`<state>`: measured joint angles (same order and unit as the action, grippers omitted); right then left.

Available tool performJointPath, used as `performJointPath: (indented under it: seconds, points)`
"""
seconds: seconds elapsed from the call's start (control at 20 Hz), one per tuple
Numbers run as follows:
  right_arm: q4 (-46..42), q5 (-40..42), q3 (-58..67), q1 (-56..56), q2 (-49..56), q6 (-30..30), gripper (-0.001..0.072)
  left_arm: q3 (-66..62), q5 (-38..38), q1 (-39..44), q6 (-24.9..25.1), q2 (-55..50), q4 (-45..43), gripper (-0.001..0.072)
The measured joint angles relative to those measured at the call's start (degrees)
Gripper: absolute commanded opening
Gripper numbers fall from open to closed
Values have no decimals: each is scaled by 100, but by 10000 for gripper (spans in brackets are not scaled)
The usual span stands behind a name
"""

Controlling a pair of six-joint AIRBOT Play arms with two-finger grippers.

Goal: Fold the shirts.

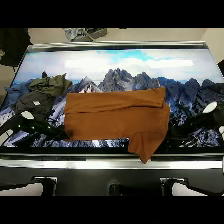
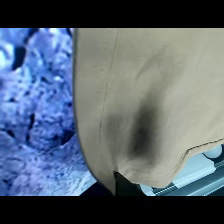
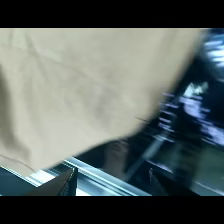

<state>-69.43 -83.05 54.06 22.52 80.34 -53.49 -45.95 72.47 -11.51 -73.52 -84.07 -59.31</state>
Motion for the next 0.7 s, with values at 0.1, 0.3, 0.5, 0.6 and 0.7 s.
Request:
performJointPath:
  seconds: [0.1, 0.3, 0.5, 0.6, 0.7]
  points:
    - [295, 437, -555, 11, -55, 15, 494, 4, 0, 7, 2, 0, 9, 42]
    - [1266, 1014, -1294, 11, -122, 142, 230, 4, 0, 13, 4, 0, 11, 42]
    - [1523, 1436, -1488, -2, -142, 264, 44, -52, 15, 15, 50, 9, -31, 40]
    - [1434, 1637, -1274, -7, -267, 468, 42, -219, -166, -4, 92, 116, -155, 39]
    - [1539, 1346, -872, 0, -446, 581, 41, -522, -551, -20, 122, 334, -315, 37]
